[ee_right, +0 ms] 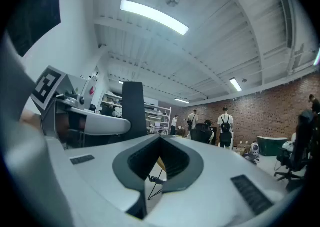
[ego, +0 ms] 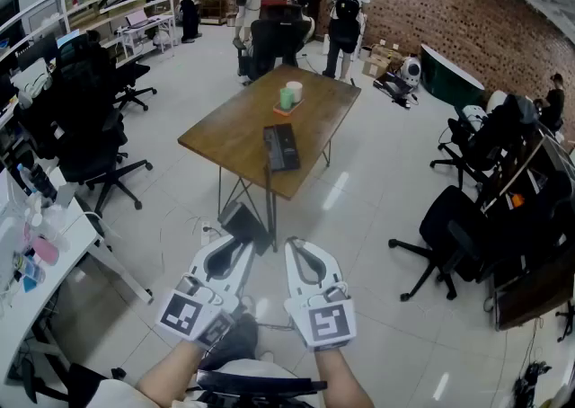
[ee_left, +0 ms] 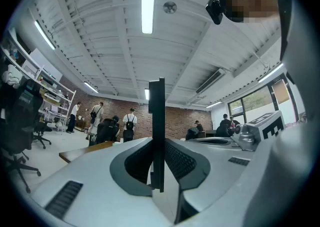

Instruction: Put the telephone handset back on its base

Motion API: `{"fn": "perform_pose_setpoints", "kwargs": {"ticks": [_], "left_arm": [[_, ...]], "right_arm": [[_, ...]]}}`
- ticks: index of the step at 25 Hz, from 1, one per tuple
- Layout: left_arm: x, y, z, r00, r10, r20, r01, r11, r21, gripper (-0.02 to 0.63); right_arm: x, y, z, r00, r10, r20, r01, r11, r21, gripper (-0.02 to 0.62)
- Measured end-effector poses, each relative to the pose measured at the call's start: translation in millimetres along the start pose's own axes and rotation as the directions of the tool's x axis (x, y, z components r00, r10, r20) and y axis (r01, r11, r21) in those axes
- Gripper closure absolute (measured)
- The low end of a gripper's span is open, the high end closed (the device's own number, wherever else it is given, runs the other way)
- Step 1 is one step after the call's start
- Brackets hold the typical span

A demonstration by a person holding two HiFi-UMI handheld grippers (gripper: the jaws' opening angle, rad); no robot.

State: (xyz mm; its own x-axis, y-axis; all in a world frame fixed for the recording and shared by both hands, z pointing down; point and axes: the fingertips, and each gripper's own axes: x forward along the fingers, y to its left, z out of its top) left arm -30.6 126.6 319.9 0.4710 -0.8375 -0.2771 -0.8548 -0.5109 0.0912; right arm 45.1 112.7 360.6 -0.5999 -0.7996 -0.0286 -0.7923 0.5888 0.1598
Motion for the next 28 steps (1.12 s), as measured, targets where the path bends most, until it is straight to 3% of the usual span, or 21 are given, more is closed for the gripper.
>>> {"fn": "perform_pose_setpoints", "kwargs": {"ticks": [11,28], "left_arm": [[27.3,17.4,-3.4,1.0,-0.011,0.006,0.011,1.0,-0.007,0.54],[112.4,79.4,-31.8,1.0,-0.012,-0.028,0.01,0.999,-0.045,0.54]], "right_arm": [[28.3,-18.0,-2.5,1.0,-0.002,-0.015,0.001,1.0,-0.029,0.592],[125.3,-74.3,-17.7,0.999,0.017,-0.051,-0.019,0.999,-0.037,0.592]]}}
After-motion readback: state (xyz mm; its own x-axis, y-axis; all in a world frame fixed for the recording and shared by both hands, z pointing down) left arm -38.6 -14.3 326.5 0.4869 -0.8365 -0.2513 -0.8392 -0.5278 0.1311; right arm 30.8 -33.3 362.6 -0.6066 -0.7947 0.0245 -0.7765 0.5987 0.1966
